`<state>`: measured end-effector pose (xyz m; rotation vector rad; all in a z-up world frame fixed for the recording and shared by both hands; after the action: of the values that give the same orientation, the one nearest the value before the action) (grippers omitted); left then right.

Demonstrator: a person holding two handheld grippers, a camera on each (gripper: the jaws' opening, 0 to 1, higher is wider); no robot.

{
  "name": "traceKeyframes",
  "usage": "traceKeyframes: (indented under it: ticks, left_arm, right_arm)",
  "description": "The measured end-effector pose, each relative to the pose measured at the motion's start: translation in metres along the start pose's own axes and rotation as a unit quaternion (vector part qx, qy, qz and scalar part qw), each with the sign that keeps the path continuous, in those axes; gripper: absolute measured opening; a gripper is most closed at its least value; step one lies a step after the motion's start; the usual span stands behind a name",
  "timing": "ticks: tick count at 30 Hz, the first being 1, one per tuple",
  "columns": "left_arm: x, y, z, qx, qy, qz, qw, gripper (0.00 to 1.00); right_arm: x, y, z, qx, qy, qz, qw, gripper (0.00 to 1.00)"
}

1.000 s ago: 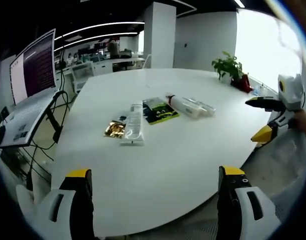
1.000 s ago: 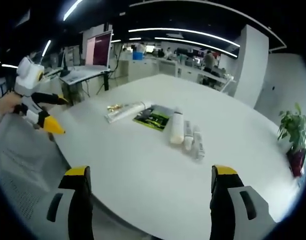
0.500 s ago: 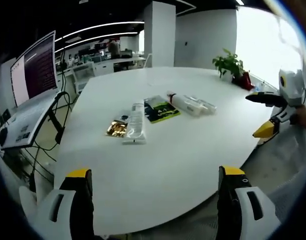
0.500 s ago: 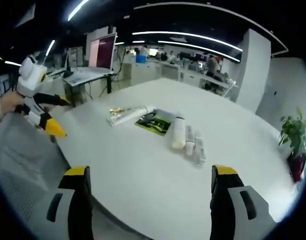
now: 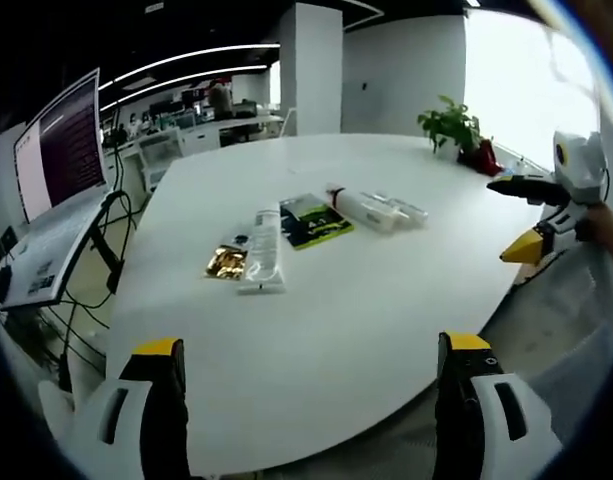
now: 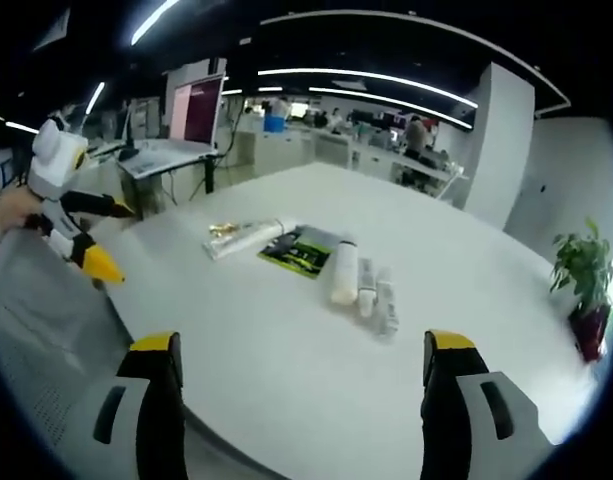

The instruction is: Arrange the skincare products in the storage area until every visible bottle or jar stands upright without overlapping.

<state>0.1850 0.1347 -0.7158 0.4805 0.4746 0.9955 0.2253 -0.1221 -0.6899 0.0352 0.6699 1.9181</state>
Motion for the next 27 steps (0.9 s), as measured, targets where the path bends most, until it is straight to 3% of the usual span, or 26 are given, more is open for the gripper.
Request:
traceKeyframes:
  ticks: [5,12,18,27]
  left_arm:
    - [0.001,-0.001,-0.003,0.010,-0.002,-0.007,0.9999,0.99]
    - [0.008,-0.001,0.002,-0.004,-0.002,-0.012,0.9999,0.99]
    - [0.003,-0.002,0.003,-0.006,-0.011,-0.021,0.9997,0.99]
    - [0.013,0.002,0.002,-0.013,0.009,-0.011,0.9998,0.99]
  right_arm:
    - [-0.002,-0.005,0.005,-0.003,0.001,0.018,0.9998,1.00]
    - [-0.012,-0.019,0.014,-0.006,0.024,0.045,0.9987,0.99]
    - [-0.013,-0.036,0.024,-0.007,0.052,0.075,0.9958,0.90]
    - [-0.007,-0.075,0.036,-0.005,0.088,0.107,0.9903,0.79]
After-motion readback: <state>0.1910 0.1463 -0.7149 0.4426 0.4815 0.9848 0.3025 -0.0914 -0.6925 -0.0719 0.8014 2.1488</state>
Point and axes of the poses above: the point that each gripper's makers call its tool centre point, and the gripper's own axes: y roughly backward along the fingers, x roughly to its left, z roughly out of its top, the point moved 3 cm from there along y, roughly backward along the fingers, and after that the axes turned 13 degrees about -z, right-handed, at the moved point
